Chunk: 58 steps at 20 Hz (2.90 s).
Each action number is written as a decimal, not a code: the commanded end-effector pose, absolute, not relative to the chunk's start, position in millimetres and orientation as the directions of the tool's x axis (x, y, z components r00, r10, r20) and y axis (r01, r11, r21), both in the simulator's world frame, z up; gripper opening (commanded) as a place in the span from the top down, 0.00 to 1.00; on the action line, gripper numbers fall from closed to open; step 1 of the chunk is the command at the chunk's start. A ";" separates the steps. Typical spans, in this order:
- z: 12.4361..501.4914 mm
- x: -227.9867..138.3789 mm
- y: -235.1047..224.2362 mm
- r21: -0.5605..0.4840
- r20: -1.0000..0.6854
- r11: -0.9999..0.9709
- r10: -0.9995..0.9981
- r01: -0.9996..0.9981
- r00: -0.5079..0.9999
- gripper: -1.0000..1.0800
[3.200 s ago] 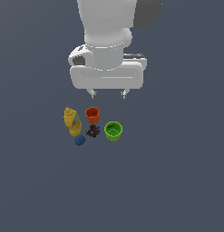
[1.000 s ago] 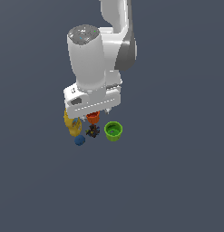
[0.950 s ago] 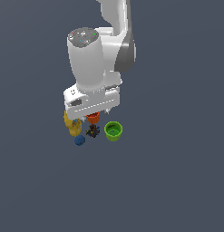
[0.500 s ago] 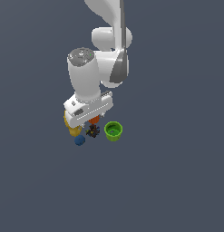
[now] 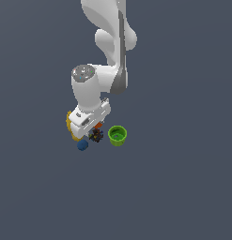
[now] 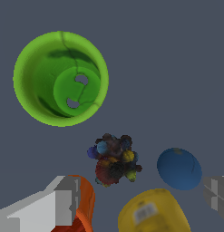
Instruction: Pick up a designated object from a clutter of objects.
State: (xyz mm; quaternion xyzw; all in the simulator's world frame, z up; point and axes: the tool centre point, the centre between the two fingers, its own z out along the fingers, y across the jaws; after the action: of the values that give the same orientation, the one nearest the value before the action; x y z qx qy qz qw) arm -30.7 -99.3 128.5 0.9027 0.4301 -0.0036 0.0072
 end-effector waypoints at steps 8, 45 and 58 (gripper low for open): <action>93.2 -48.6 -106.8 0.002 -0.006 -0.469 0.883 0.883 0.469 0.04; 29.6 -57.4 -108.6 0.000 0.000 -0.399 0.917 0.917 0.399 1.00; 63.9 -44.2 -98.8 0.041 0.006 -0.383 0.923 0.923 0.384 1.00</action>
State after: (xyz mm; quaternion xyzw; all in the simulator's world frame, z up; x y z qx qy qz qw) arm -43.8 -99.9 59.5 0.8316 0.5550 0.0137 0.0150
